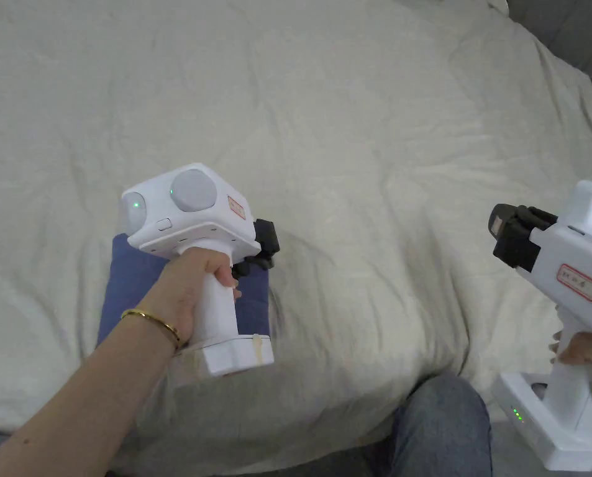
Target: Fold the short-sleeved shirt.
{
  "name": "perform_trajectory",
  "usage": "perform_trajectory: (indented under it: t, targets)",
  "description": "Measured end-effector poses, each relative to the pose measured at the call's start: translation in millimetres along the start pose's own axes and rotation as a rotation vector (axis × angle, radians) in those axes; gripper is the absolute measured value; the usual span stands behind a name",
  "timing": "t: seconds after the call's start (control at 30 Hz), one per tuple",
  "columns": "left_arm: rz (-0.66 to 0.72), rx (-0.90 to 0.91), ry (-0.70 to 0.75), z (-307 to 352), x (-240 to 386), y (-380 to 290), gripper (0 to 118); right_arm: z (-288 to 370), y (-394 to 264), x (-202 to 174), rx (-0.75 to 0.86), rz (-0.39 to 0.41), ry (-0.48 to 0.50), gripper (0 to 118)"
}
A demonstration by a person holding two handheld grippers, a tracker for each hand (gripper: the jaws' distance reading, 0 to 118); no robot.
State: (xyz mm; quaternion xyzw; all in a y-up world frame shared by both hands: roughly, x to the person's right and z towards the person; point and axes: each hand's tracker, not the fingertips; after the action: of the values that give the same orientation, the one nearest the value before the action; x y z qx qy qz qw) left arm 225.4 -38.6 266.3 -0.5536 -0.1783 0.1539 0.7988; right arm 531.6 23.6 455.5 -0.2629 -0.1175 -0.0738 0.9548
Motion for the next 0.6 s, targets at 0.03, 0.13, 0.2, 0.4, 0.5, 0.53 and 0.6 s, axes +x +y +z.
perform_trajectory:
  t: [0.03, 0.13, 0.2, 0.4, 0.5, 0.53, 0.6]
  targets:
    - [-0.053, 0.057, -0.014, 8.4, 0.2, -0.3, 4, 0.3, -0.5, -0.3, 0.003, 0.002, 0.016, 2]
    - [-0.256, 0.222, 0.145, 32.2, 1.2, -7.9, 1, -1.3, -2.7, -1.4, -0.001, -0.011, 0.026, 2]
    - [-0.336, 0.292, 0.241, 34.4, -5.3, -21.1, 0, -3.4, -4.2, -5.0, 0.010, -0.004, 0.032, 2]
    - [-0.390, 0.185, 0.250, -16.5, -12.2, -64.8, 0, -10.5, -8.6, -20.7, -0.001, 0.009, 0.066, 2]
    - [-0.425, 0.139, 0.292, -47.0, -11.2, -81.2, 0, -10.7, -10.0, -31.1, -0.008, 0.014, 0.088, 2]
    - [-0.429, 0.161, 0.294, -50.2, -11.4, -82.8, 0, -9.8, -10.1, -34.7, -0.006, 0.020, 0.093, 2]
    - [-0.431, 0.175, 0.282, -46.1, -11.5, -76.1, 0, -7.6, -9.7, -43.2, 0.001, 0.031, 0.108, 2]
